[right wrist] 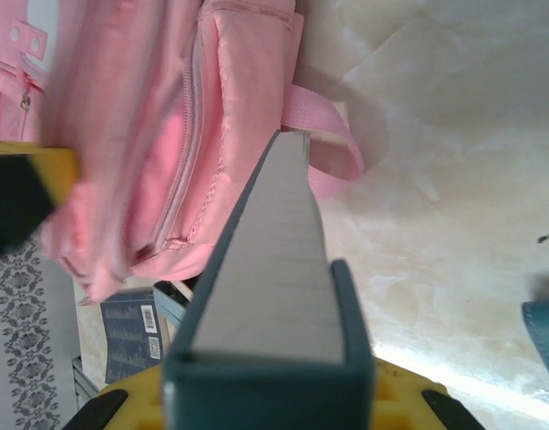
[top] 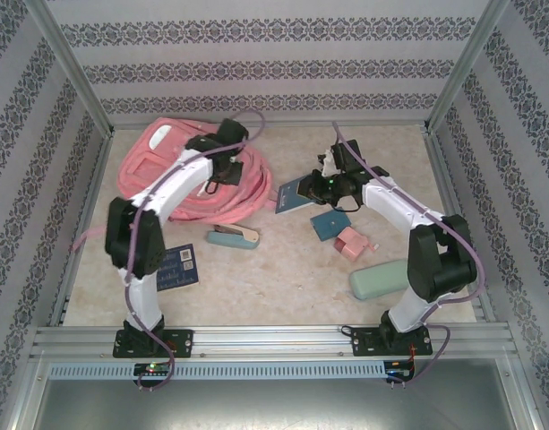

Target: Pack books, pencil case, and school supplies into a backpack

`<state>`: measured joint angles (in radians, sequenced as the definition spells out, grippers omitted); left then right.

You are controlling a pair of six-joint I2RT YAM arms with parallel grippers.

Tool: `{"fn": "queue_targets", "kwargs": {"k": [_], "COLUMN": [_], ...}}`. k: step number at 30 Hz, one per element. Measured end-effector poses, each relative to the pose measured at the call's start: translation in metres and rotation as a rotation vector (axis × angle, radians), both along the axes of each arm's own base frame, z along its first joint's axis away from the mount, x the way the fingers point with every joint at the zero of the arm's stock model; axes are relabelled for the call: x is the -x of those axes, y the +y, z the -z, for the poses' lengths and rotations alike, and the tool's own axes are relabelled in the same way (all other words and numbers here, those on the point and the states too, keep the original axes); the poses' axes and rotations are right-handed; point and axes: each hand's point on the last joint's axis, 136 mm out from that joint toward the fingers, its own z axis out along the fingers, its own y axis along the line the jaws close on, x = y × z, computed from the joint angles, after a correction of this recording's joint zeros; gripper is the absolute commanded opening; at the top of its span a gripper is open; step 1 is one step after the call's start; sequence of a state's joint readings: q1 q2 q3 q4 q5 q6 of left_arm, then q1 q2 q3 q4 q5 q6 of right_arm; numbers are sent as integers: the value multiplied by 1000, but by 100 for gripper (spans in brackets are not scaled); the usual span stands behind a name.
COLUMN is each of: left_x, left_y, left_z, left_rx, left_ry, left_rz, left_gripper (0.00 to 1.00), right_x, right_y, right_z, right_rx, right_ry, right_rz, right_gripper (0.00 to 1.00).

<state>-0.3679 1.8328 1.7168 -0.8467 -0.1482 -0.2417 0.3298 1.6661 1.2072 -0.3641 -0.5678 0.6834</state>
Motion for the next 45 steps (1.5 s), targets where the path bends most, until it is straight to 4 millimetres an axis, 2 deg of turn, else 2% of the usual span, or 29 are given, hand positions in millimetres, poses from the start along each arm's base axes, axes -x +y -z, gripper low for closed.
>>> {"fn": "queue_targets", "kwargs": {"k": [4,6,8,13,18,23,28,33,41,45], "left_x": [2,7,12,12,10,13,10,-8,-30,-32], "left_y": [39,56,65,74,75,65,53,40,16,9], "left_z": [-76,-97,-105,-94,-97,-98,-92,-78,-80,-91], "left_rx": [141,198,254,405,496,552,603,646,724,767], "left_ry": [-193,-245,-255,-214,-203,-182,-141,-88,-58,-60], "left_rz": [-111,-152,-175,-210,-212,-180,-141,-106,-36,-8], "left_gripper": [0,0,0,0,0,0,0,0,0,0], "right_x": [-7,-13,-18,-35,-49,-53,-53,-49,-41,-57], "right_y": [18,29,39,71,101,112,101,98,123,138], "right_z": [-7,-9,-13,-23,-35,-51,-43,-28,-18,-7], "right_rx": [-25,-40,-56,-123,-160,-155,-142,-125,-151,-205], "right_ry": [-19,-27,-37,-58,-91,-153,-142,-112,-101,-91], "right_rz": [-15,-22,-25,-23,-19,-7,15,18,-10,18], "right_gripper": [0,0,0,0,0,0,0,0,0,0]}}
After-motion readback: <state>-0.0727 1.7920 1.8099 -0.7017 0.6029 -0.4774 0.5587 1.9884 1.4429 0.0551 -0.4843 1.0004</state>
